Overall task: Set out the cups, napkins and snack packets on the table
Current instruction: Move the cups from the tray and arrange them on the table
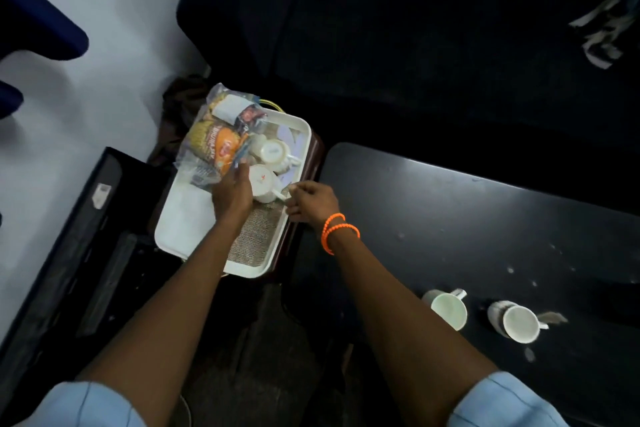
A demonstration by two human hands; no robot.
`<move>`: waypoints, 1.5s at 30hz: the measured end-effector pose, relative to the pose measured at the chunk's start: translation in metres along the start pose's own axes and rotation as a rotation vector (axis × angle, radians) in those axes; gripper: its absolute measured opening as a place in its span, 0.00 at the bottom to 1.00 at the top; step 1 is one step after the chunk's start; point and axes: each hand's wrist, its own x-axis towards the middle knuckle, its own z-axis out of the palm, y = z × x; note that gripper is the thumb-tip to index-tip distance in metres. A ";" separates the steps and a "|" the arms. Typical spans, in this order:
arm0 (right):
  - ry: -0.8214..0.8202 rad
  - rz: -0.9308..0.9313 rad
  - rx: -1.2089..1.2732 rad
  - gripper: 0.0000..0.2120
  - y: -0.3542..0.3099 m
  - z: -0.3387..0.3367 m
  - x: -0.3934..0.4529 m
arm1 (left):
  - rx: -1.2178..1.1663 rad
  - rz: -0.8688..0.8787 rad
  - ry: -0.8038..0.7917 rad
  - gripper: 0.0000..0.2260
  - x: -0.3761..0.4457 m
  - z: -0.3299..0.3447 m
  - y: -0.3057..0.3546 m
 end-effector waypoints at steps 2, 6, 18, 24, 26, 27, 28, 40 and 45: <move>-0.017 0.109 0.042 0.10 -0.005 0.016 0.009 | -0.194 -0.212 -0.121 0.25 0.004 -0.009 0.006; 0.096 0.228 0.068 0.15 -0.007 0.028 0.024 | -0.409 -0.437 -0.387 0.21 0.014 -0.026 0.008; 0.054 -0.082 0.242 0.10 0.025 -0.050 -0.015 | -0.385 -0.089 -0.790 0.31 -0.037 -0.007 0.014; 0.328 -0.075 0.098 0.09 0.057 -0.145 -0.019 | -0.010 0.339 -0.686 0.37 -0.111 0.091 0.018; 0.410 -0.093 0.038 0.09 0.068 -0.175 -0.022 | 0.040 0.420 -0.640 0.35 -0.134 0.123 0.009; 0.431 -0.099 0.005 0.10 0.072 -0.187 -0.023 | 0.044 0.445 -0.627 0.34 -0.144 0.137 0.004; 0.452 -0.095 -0.026 0.10 0.078 -0.201 -0.025 | 0.052 0.467 -0.626 0.33 -0.155 0.153 0.000; 0.684 -0.004 -0.058 0.07 0.119 -0.295 -0.032 | 0.274 0.775 -0.570 0.20 -0.226 0.247 -0.004; 0.686 -0.002 -0.084 0.09 0.121 -0.305 -0.027 | 0.317 0.812 -0.584 0.25 -0.224 0.253 -0.001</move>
